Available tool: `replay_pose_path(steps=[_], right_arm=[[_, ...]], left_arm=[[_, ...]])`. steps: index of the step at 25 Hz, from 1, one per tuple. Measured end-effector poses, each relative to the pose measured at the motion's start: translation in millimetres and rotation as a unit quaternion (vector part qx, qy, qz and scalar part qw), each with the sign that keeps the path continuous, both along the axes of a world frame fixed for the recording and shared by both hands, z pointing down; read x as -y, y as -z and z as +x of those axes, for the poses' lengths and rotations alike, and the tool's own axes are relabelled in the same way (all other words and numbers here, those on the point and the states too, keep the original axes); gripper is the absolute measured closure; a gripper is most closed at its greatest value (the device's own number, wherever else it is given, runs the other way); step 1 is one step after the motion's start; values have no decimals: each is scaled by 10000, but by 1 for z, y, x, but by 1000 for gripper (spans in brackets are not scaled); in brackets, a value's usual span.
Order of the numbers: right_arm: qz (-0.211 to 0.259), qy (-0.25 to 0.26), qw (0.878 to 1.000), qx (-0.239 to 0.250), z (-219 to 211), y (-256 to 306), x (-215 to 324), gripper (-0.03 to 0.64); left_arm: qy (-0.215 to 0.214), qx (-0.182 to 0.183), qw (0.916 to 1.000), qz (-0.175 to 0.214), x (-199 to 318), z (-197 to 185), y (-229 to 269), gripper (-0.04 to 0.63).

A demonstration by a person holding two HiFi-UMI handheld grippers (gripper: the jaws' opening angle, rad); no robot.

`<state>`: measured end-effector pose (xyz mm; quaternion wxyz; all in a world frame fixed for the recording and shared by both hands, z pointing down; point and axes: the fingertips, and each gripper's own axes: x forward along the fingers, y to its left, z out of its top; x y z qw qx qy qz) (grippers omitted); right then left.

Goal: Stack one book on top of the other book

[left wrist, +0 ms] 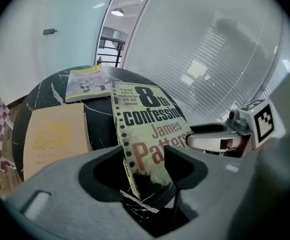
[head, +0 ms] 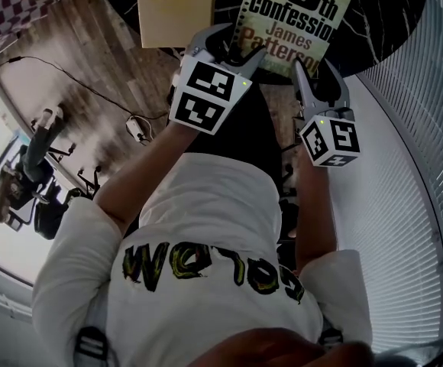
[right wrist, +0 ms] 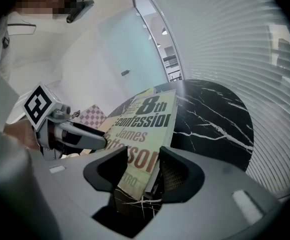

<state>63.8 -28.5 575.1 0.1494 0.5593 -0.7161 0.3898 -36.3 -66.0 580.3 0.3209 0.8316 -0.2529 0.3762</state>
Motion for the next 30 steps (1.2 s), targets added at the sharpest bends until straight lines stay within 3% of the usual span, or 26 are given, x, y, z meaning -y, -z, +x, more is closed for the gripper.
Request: replay_pose_path(steps=[13, 30], right_arm=[[213, -14, 9998, -51, -3, 26, 0, 413], [606, -116, 9981, -11, -5, 19, -3, 413]], left_arm=[[-38, -101, 9995, 281, 0, -3, 28, 334], [-168, -83, 9974, 699, -2, -5, 23, 334]])
